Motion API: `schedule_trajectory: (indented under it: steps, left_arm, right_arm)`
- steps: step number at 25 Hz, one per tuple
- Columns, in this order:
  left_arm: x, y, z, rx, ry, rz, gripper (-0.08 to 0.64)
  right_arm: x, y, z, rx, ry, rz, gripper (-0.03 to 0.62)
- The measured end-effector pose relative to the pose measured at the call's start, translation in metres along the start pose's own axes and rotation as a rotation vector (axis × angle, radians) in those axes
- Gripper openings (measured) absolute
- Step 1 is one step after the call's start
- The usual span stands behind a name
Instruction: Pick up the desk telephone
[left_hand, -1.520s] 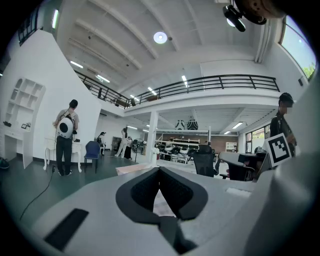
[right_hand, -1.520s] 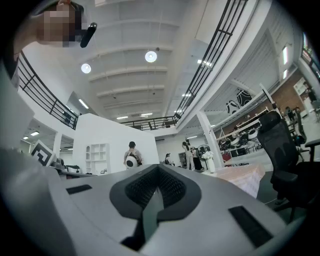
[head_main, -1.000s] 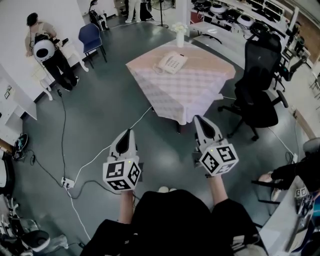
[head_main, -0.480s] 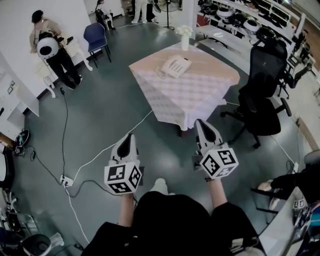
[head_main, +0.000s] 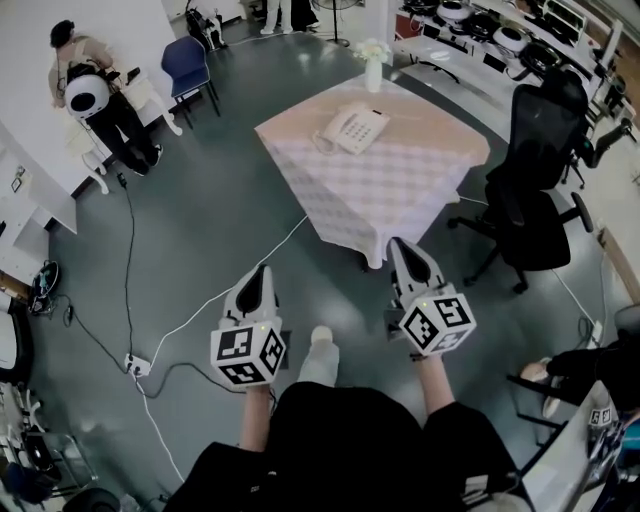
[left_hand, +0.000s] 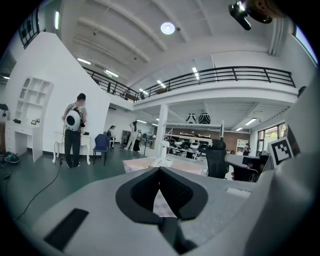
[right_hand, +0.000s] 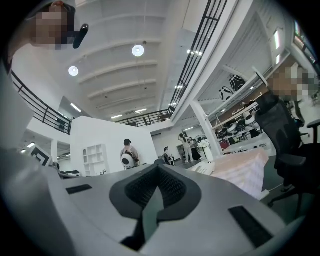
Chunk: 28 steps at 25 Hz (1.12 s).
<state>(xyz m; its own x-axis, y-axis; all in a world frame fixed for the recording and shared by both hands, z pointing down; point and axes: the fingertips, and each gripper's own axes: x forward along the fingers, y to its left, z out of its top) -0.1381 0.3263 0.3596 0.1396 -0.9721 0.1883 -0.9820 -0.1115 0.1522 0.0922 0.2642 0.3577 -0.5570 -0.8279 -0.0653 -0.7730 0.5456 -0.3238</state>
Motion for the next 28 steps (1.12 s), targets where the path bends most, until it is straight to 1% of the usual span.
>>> schedule_trajectory:
  steps: [4,9,17,22,28]
  left_arm:
    - [0.035,0.009,0.003,0.000,0.026,-0.033,0.000]
    - [0.089,0.031,0.008,-0.011,0.060,-0.070,0.000]
    - [0.168,0.062,0.013,-0.015,0.105,-0.136,0.000]
    - [0.199,0.079,0.017,-0.008,0.112,-0.164,0.000]
    - [0.222,0.098,0.019,-0.013,0.116,-0.175,0.000]
  right_arm:
    - [0.028,-0.012,-0.005,0.004,0.015,-0.029,-0.008]
    - [0.074,-0.026,-0.010,0.018,0.030,-0.067,-0.008]
    - [0.138,-0.053,-0.012,0.030,0.026,-0.143,-0.008]
    - [0.170,-0.061,-0.019,0.043,0.023,-0.174,-0.008]
    - [0.194,-0.067,-0.028,0.055,0.026,-0.209,-0.008]
